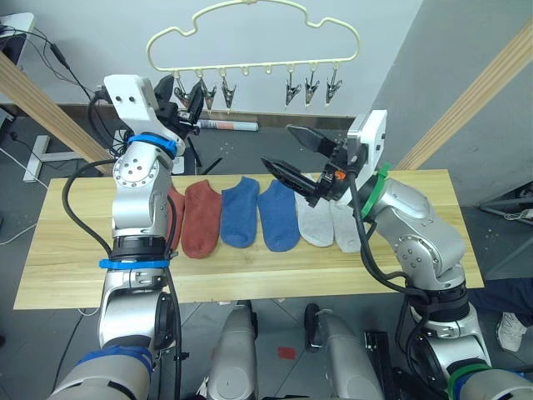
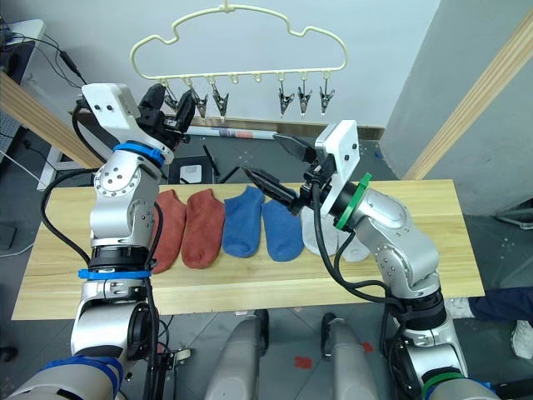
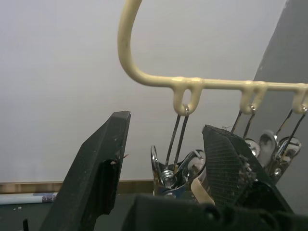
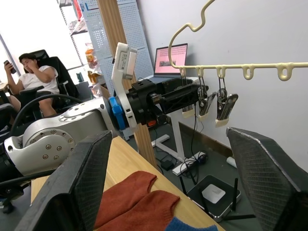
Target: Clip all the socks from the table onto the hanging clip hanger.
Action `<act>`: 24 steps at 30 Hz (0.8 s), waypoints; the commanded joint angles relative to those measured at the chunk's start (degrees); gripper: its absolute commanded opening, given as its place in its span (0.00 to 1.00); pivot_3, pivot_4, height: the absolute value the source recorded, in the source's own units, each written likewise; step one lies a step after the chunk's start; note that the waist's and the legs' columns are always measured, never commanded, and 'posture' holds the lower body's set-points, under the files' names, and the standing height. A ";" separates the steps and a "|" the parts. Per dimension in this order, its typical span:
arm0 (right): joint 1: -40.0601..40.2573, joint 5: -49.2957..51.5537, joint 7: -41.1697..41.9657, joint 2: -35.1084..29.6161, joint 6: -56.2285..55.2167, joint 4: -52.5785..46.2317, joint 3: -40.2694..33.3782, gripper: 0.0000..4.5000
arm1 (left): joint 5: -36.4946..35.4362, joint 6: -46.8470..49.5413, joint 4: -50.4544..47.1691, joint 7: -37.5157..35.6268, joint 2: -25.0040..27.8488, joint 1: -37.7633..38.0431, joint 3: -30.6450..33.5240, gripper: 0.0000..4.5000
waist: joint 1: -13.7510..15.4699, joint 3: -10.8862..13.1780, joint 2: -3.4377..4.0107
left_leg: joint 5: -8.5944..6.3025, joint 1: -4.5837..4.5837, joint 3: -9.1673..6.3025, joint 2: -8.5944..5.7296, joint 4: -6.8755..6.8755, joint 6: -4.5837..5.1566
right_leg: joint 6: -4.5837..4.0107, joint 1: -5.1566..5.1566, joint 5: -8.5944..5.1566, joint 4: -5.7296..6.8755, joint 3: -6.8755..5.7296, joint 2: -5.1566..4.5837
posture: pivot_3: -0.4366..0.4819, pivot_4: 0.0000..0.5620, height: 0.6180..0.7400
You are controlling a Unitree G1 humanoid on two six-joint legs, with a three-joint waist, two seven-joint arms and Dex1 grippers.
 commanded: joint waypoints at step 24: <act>13.88 -20.18 -17.32 -6.60 1.69 16.94 -3.86 0.88 | -0.42 1.44 -3.94 -1.69 1.72 3.46 0.94 0.00 | -0.74 0.03 -0.01 | 0.22 -0.07 0.15 -0.02 -0.08 -0.47 | 0.17 -0.19 -0.10 0.02 0.11 -0.10 | 0.65 0.77 1.00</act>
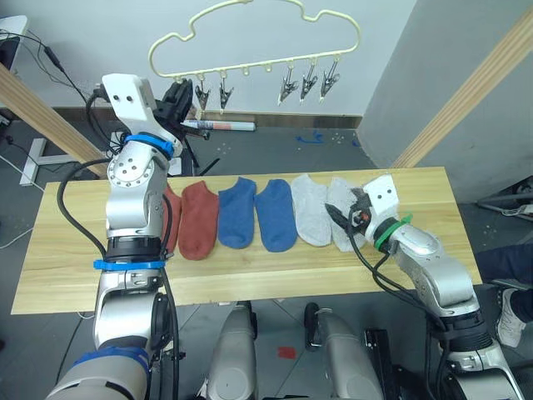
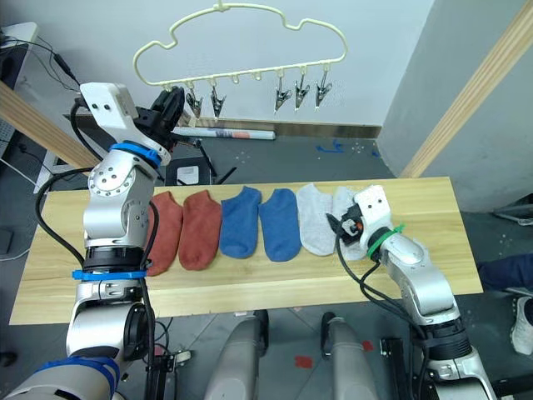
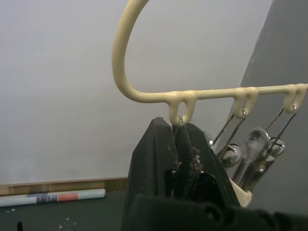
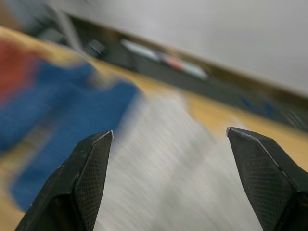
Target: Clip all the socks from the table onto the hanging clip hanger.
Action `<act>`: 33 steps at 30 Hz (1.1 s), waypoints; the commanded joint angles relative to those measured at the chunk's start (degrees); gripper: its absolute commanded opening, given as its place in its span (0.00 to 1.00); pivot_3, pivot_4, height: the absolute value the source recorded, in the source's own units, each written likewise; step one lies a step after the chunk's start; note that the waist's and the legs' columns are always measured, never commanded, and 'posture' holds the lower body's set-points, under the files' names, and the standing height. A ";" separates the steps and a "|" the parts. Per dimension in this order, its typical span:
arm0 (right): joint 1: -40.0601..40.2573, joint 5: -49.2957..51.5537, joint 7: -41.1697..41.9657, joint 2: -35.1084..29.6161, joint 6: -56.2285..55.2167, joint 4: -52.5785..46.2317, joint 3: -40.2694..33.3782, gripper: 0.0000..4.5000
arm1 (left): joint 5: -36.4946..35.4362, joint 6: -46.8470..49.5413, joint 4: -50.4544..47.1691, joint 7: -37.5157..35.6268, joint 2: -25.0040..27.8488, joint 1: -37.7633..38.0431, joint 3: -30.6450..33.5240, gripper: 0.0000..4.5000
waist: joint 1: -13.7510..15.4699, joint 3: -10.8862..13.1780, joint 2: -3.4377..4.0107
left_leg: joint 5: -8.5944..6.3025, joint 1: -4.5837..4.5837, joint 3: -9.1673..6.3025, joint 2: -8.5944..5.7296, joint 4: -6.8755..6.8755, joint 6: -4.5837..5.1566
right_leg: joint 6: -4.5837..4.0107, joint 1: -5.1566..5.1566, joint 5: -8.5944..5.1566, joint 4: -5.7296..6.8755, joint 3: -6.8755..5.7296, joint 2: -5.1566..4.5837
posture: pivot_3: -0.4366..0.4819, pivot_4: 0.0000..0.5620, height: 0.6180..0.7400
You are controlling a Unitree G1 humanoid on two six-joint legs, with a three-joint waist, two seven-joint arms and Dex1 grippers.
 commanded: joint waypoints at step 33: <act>-8.02 -7.59 2.52 7.22 -3.47 25.27 -0.26 0.16 | 0.90 1.23 -4.12 0.56 1.37 2.58 0.23 0.00 | -0.79 -0.09 -0.05 | 0.06 0.01 0.06 0.01 -0.02 -0.13 | 0.00 -0.05 0.01 0.11 0.13 0.12 | 0.69 0.70 1.00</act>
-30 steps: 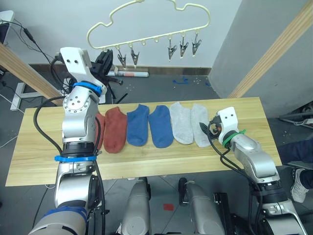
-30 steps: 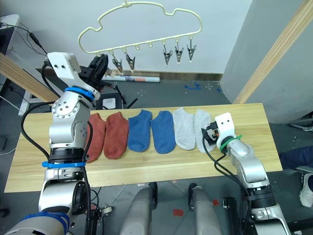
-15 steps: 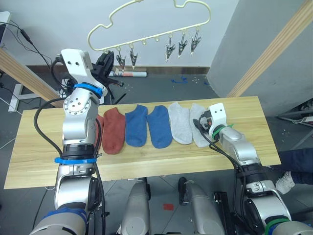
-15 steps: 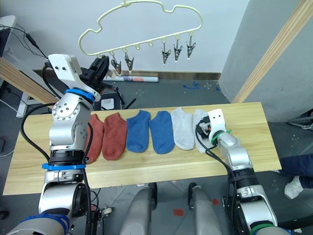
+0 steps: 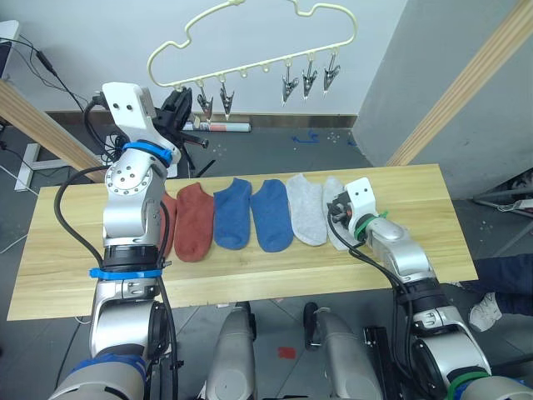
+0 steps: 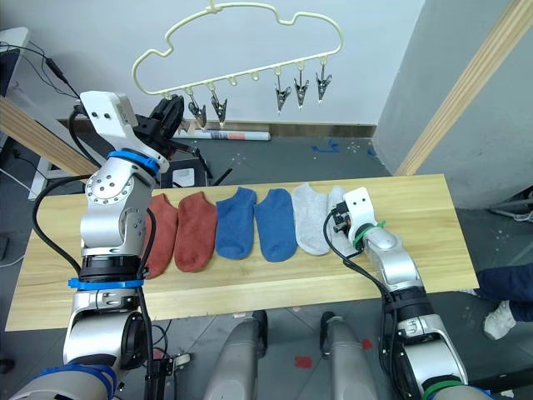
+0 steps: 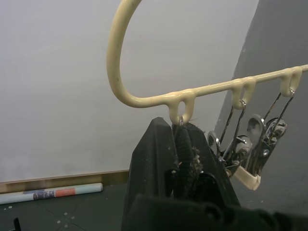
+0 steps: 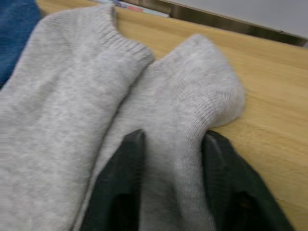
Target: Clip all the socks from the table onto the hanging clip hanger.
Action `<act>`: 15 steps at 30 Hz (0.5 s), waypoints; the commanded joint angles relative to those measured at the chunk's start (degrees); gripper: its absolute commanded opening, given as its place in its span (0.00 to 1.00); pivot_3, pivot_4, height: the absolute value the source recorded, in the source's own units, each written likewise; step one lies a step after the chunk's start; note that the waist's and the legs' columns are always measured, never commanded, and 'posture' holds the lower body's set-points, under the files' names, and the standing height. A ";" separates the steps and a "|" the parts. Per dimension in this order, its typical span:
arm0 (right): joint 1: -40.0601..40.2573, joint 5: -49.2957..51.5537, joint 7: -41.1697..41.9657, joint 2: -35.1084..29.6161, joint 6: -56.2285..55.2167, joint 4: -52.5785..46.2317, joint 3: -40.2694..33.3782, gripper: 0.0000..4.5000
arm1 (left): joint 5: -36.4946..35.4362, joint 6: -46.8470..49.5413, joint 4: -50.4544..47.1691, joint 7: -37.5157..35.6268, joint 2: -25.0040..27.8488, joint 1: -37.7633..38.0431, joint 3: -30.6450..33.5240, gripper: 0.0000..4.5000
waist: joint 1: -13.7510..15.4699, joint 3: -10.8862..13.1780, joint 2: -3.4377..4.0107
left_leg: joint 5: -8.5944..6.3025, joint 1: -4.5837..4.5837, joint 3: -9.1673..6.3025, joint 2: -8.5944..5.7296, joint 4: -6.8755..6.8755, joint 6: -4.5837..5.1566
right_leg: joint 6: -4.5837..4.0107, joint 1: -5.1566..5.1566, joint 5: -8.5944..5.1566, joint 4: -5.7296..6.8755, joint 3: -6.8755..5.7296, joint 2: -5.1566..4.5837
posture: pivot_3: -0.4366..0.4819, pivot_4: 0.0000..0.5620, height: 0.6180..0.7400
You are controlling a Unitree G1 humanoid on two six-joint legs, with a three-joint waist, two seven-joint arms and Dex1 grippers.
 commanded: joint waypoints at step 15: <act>6.22 13.57 20.68 -11.94 15.04 -35.61 1.81 0.00 | -33.74 37.38 -0.63 -4.66 1.31 -0.88 15.71 0.00 | -1.65 -0.05 0.00 | 0.05 0.12 -0.10 0.05 0.03 -0.08 | 0.01 -0.01 0.00 0.24 0.02 0.11 | 0.67 0.70 1.00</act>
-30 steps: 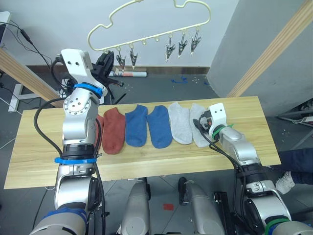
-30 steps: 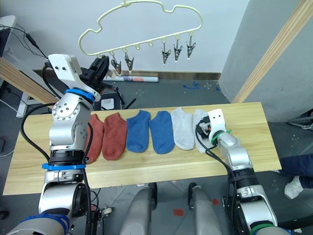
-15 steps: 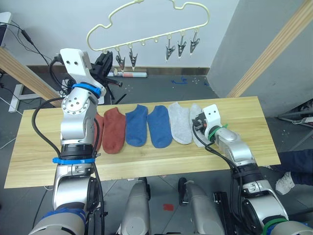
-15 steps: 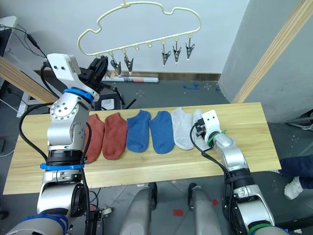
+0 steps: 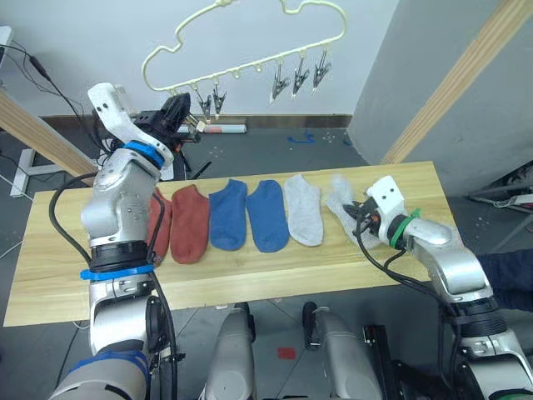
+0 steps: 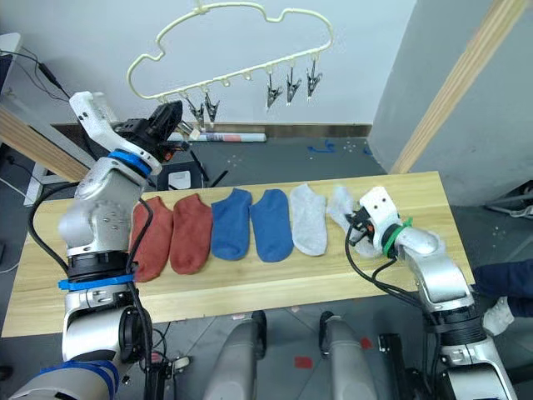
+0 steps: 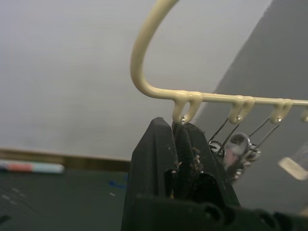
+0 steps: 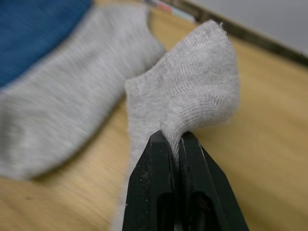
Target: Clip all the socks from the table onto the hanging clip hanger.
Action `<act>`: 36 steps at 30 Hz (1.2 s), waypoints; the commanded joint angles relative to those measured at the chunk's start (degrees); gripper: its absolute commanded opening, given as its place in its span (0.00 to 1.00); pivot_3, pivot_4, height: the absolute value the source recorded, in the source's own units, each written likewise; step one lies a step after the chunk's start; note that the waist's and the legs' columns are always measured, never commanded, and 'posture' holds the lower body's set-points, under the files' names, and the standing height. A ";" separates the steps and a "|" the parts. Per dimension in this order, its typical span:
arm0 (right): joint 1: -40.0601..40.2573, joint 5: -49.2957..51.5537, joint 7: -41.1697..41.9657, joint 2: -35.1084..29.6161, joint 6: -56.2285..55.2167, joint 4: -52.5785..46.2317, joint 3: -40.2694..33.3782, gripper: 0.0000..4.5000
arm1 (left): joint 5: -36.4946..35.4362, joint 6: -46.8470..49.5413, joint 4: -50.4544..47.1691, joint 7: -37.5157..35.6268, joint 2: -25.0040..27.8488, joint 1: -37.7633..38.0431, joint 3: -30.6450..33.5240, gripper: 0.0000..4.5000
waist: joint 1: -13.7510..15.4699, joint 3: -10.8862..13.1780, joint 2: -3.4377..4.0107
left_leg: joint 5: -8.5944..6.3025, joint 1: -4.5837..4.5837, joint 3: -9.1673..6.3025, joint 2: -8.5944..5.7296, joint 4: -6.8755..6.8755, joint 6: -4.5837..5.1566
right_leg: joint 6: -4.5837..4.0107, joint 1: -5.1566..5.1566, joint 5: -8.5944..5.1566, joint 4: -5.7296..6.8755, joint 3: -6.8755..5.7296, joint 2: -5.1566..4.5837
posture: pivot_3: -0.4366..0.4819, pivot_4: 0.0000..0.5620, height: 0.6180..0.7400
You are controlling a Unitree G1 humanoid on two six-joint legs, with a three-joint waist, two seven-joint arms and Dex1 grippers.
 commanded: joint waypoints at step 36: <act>-23.21 17.58 -4.98 29.13 14.72 6.15 2.66 0.00 | -33.85 31.62 -7.24 1.82 3.95 3.55 9.45 0.19 | -0.04 -0.03 -0.05 | 0.03 -0.14 -0.23 -0.04 0.07 -0.01 | -0.03 -0.16 0.00 0.44 -0.25 -0.10 | 0.69 0.67 1.00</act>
